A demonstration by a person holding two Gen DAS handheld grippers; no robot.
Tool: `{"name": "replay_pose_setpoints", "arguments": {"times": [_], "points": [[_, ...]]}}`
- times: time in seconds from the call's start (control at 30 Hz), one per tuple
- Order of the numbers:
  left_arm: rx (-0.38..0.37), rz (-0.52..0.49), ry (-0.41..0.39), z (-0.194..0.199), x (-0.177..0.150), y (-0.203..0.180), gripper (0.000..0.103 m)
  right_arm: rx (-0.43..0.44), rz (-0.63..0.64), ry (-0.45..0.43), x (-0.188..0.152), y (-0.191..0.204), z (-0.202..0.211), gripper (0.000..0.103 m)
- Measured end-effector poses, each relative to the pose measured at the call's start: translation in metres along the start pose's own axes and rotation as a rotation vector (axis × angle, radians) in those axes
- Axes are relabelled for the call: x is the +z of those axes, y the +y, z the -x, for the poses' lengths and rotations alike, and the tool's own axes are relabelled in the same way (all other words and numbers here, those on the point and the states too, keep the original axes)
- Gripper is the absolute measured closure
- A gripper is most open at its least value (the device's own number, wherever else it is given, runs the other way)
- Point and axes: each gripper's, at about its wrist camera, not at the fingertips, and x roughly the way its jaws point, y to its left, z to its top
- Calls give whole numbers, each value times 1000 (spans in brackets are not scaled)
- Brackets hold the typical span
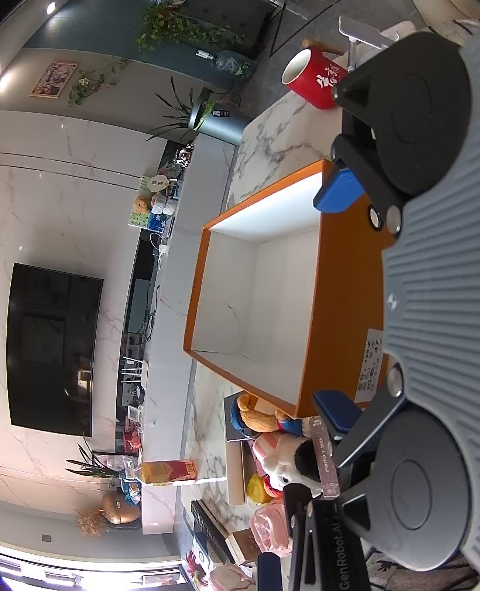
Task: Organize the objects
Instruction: 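Grasp the brown PHOTO CARD box with the right tool while the left tool approaches the pink backpack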
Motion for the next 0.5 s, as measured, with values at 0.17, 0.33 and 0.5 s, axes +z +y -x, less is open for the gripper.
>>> {"name": "replay_pose_setpoints", "arguments": {"times": [0.17, 0.33, 0.5], "points": [[4, -3, 11, -1, 1, 2, 14, 1, 7, 4, -1, 1, 0, 1], [16, -16, 18, -2, 0, 1, 14, -1, 19, 7, -2, 2, -1, 1], [12, 20, 58, -4, 2, 13, 9, 53, 9, 8, -4, 2, -2, 1]]}}
